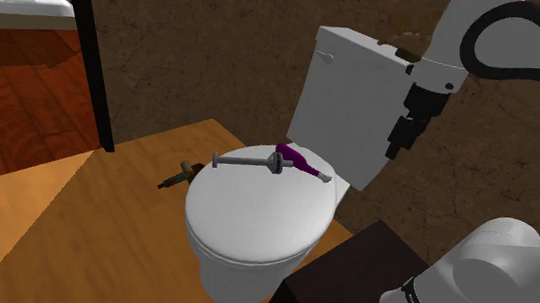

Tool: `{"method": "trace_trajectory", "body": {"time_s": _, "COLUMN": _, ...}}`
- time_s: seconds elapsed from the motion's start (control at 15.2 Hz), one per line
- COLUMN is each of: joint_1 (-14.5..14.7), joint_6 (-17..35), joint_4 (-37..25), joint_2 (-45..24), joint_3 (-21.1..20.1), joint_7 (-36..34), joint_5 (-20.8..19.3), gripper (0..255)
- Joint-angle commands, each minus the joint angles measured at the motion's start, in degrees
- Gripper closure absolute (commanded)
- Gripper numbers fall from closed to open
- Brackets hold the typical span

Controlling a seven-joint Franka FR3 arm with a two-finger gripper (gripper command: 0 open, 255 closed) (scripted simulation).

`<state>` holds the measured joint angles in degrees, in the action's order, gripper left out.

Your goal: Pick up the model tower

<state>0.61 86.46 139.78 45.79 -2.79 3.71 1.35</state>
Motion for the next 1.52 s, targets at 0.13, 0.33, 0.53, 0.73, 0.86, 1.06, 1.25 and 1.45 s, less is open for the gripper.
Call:
{"method": "trace_trajectory", "body": {"time_s": 0.13, "joint_1": 0.59, "joint_6": 3.94, "joint_4": 0.27, "joint_2": -3.51, "joint_3": 0.47, "joint_7": 2.68, "joint_5": -0.99, "gripper": 0}}
{"method": "trace_trajectory", "body": {"time_s": 0.33, "joint_1": 1.43, "joint_6": 9.68, "joint_4": 0.05, "joint_2": -9.19, "joint_3": 1.04, "joint_7": 6.5, "joint_5": -2.31, "gripper": 0}}
{"method": "trace_trajectory", "body": {"time_s": 0.53, "joint_1": 2.23, "joint_6": 15.11, "joint_4": -0.89, "joint_2": -15.24, "joint_3": 1.44, "joint_7": 10.09, "joint_5": -3.49, "gripper": 0}}
{"method": "trace_trajectory", "body": {"time_s": 0.73, "joint_1": 2.97, "joint_6": 20.14, "joint_4": -2.52, "joint_2": -21.53, "joint_3": 1.61, "joint_7": 13.48, "joint_5": -4.53, "gripper": 0}}
{"method": "trace_trajectory", "body": {"time_s": 0.86, "joint_1": 3.43, "joint_6": 23.23, "joint_4": -3.96, "joint_2": -25.8, "joint_3": 1.62, "joint_7": 15.62, "joint_5": -5.18, "gripper": 0}}
{"method": "trace_trajectory", "body": {"time_s": 1.06, "joint_1": 4.1, "joint_6": 27.42, "joint_4": -6.62, "joint_2": -32.24, "joint_3": 1.47, "joint_7": 18.66, "joint_5": -6.15, "gripper": 0}}
{"method": "trace_trajectory", "body": {"time_s": 1.25, "joint_1": 4.72, "joint_6": 31.07, "joint_4": -9.83, "joint_2": -38.66, "joint_3": 1.12, "joint_7": 21.48, "joint_5": -7.14, "gripper": 0}}
{"method": "trace_trajectory", "body": {"time_s": 1.45, "joint_1": 5.3, "joint_6": 34.14, "joint_4": -13.54, "joint_2": -45.02, "joint_3": 0.59, "joint_7": 24.08, "joint_5": -8.23, "gripper": 0}}
